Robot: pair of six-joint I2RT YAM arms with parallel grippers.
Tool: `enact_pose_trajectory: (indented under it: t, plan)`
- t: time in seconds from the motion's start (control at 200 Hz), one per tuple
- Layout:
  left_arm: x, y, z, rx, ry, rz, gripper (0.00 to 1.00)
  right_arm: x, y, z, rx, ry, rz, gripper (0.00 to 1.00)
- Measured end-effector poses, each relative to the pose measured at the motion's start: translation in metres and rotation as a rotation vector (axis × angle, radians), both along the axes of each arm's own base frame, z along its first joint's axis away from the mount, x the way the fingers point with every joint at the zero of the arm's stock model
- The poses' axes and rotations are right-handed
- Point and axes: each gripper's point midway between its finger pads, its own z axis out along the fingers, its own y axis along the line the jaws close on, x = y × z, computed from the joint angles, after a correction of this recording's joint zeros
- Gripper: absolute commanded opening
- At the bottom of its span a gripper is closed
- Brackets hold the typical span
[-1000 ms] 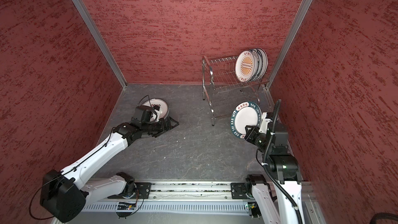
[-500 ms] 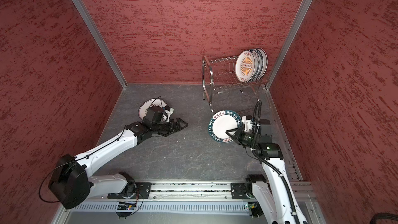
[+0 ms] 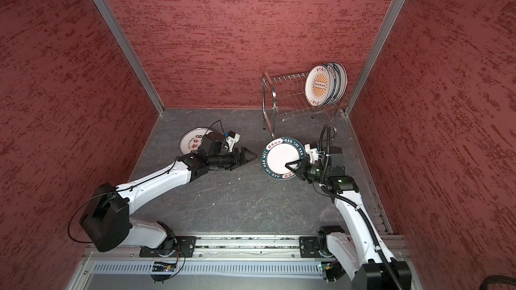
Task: Unload the plates from the dish rack
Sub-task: Place a plate at the center of the table.
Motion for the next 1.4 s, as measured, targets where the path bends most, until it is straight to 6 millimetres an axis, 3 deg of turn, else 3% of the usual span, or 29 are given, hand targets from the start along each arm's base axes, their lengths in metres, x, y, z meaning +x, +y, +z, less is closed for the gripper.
enact_pose_trajectory:
  t: [0.326,0.686,0.997,1.267,1.403]
  plan:
    - [-0.005,-0.025,0.005,-0.057,-0.002,-0.071,0.68,0.005,0.019,0.002,0.028,-0.019,0.049,0.05]
    - [-0.007,-0.029,0.01,-0.082,-0.005,-0.086,0.33,0.005,0.029,0.001,0.059,-0.023,0.066,0.07]
    - [-0.007,-0.028,0.007,-0.082,0.012,-0.079,0.15,0.007,0.033,0.007,0.072,-0.05,0.073,0.11]
    - [-0.006,-0.029,0.014,-0.121,0.018,-0.085,0.04,0.008,0.032,0.0,0.068,-0.034,0.054,0.3]
    - [-0.009,-0.03,0.012,-0.12,0.022,-0.093,0.01,0.006,0.034,-0.001,0.063,-0.034,0.058,0.61]
